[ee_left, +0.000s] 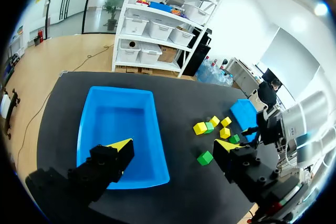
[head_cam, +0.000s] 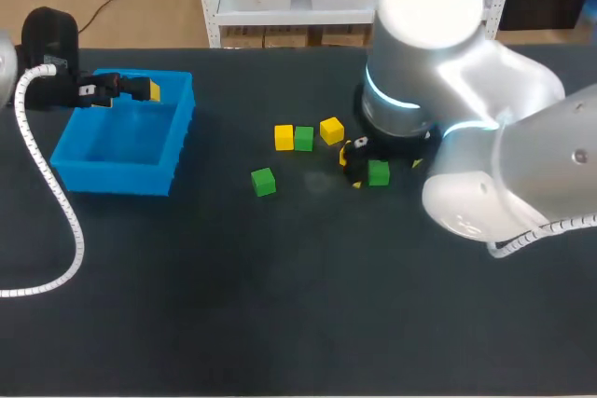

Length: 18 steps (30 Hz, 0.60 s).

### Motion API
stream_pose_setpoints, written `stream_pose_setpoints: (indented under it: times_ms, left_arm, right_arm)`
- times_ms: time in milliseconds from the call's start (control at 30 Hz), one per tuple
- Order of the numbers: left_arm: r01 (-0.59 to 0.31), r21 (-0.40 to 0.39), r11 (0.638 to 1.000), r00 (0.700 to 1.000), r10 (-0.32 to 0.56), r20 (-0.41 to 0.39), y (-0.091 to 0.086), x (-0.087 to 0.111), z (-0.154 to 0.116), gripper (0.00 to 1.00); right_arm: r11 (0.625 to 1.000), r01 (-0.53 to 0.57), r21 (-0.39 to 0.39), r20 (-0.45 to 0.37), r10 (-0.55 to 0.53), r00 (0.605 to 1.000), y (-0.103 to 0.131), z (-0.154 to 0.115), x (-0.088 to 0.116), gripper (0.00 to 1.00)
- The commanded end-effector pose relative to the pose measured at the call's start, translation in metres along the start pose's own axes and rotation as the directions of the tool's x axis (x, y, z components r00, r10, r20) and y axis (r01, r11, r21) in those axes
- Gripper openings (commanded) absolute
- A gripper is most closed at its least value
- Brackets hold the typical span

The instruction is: Put the green cubes in the right bin and the yellow cubes in the left bin.

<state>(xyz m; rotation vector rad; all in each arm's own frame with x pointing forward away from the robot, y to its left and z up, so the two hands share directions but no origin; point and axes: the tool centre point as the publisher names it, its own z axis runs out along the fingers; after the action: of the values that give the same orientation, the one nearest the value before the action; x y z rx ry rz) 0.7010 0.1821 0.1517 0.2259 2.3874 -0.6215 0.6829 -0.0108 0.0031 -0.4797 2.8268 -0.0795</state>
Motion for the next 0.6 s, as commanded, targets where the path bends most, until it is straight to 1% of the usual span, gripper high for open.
stream_pose_setpoints:
  times_ms: [33,67,100,133,167,200,233,600]
  left_arm:
    - [-0.002,0.011,1.000,1.000,0.002,0.007,0.0022,0.0016,-0.0003,1.00]
    - [-0.002,0.011,1.000,1.000,0.002,0.007,0.0022,0.0016,-0.0003,1.00]
    - [-0.002,0.011,1.000,1.000,0.002,0.007,0.0022,0.0016,-0.0003,1.00]
    - [-0.002,0.011,1.000,1.000,0.002,0.007,0.0022,0.0016,-0.0003,1.00]
    - [-0.002,0.011,1.000,1.000,0.002,0.007,0.0022,0.0016,-0.0003,1.00]
    - [-0.002,0.011,1.000,1.000,0.002,0.007,0.0022,0.0016,-0.0003,1.00]
    - [-0.002,0.011,1.000,1.000,0.002,0.007,0.0022,0.0016,-0.0003,1.00]
    - [-0.002,0.011,1.000,1.000,0.002,0.007,0.0022,0.0016,-0.0003,1.00]
  right_arm:
    - [1.000,-0.028,0.014,-0.008,0.028,1.000,0.0025,0.0069,-0.0023,1.00]
    - [0.999,-0.035,0.014,-0.011,0.035,0.999,0.0022,0.0080,-0.0022,1.00]
    - [0.999,-0.047,0.014,-0.015,0.047,0.999,0.0021,0.0091,-0.0021,0.94]
    - [0.998,-0.055,0.018,-0.013,0.055,0.998,0.0017,0.0097,-0.0021,0.49]
    - [0.998,-0.056,0.018,-0.013,0.057,0.998,0.0014,0.0101,-0.0022,0.39]
    - [0.998,-0.068,0.016,-0.017,0.068,0.998,0.0012,0.0108,-0.0020,0.07]
    - [0.997,-0.071,0.014,-0.018,0.071,0.997,0.0009,0.0112,-0.0020,0.00]
    - [0.995,-0.098,-0.012,-0.040,0.098,0.994,-0.0026,0.0102,-0.0030,0.00]
